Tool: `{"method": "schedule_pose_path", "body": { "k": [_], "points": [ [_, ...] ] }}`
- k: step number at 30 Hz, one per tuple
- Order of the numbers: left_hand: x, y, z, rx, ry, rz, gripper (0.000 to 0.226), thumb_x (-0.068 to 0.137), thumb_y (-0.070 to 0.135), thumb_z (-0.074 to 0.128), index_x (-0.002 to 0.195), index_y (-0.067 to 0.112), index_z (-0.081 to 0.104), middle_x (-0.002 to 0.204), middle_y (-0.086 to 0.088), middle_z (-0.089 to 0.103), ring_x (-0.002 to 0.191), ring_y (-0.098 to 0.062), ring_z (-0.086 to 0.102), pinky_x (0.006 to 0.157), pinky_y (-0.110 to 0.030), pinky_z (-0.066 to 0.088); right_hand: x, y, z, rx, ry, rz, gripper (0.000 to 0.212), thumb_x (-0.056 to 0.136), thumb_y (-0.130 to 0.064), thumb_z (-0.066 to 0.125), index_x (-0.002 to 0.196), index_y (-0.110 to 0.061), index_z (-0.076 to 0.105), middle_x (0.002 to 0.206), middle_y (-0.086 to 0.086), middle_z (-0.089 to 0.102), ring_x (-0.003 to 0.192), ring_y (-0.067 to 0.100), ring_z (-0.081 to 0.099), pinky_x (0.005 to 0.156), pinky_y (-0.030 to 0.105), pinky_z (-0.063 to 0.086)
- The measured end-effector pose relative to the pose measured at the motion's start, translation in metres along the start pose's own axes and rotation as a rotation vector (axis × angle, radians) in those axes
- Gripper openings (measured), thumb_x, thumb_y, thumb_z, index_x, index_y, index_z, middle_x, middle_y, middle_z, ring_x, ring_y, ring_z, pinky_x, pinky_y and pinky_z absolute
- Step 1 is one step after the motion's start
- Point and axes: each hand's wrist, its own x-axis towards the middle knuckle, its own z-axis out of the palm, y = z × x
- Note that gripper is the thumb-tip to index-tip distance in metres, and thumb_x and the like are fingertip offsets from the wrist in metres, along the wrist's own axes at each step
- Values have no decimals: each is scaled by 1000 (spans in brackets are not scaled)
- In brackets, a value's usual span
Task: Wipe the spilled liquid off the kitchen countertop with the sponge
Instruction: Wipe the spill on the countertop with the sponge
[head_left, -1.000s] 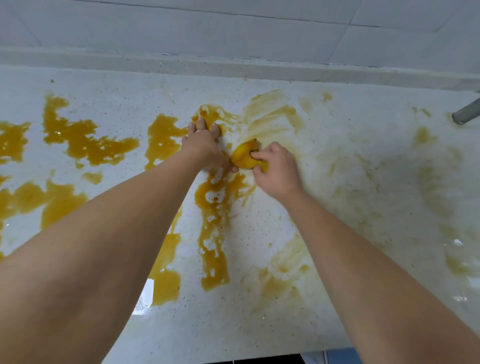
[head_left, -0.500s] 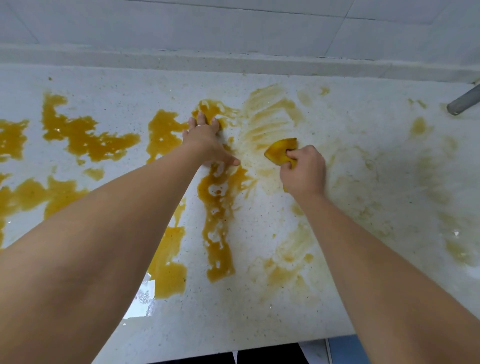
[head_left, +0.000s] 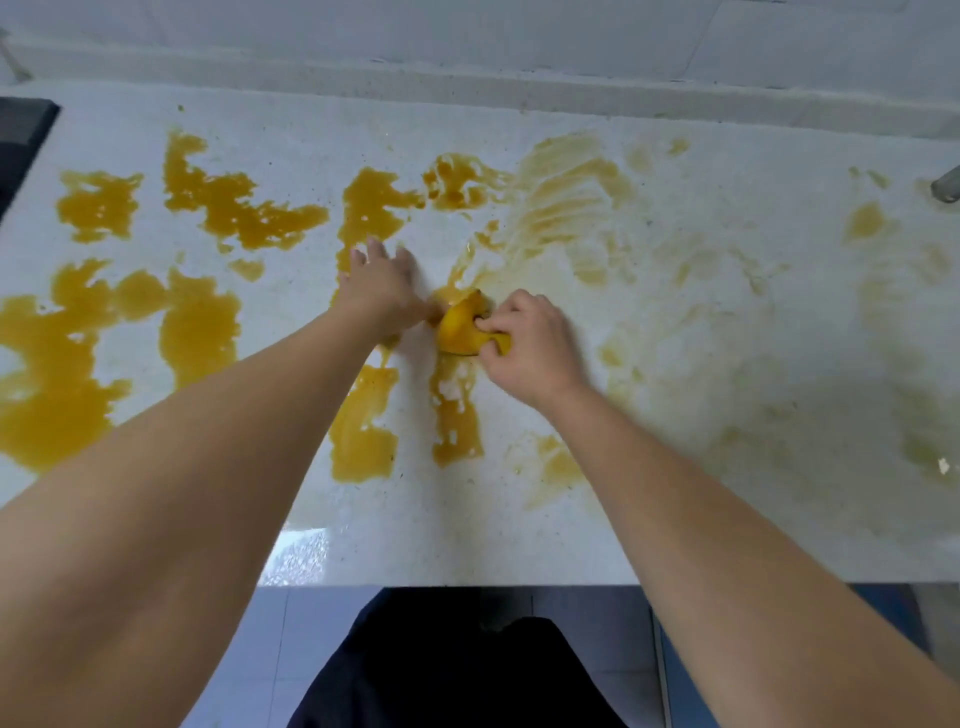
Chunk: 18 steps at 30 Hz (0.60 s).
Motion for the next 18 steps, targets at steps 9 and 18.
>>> {"method": "schedule_pose_path", "body": {
  "k": [9,18],
  "points": [
    [-32,0,18,-34,20,-12,88,87,54,54,152,16,9,159,-11,-7,145,-34,-7,117,-47,11,-37,-18,5,100,-48,74,26,81,-19,57,103,-18,70,104,10,57,99,27,52,87,36,45],
    [-31,-1,17,-60,19,-8,91,83,55,60,151,16,15,159,-11,-2,145,-34,-5,116,-49,13,-49,0,-6,14,53,262,31,87,-15,49,115,-16,63,116,9,51,104,26,51,92,38,46]
  ]
}}
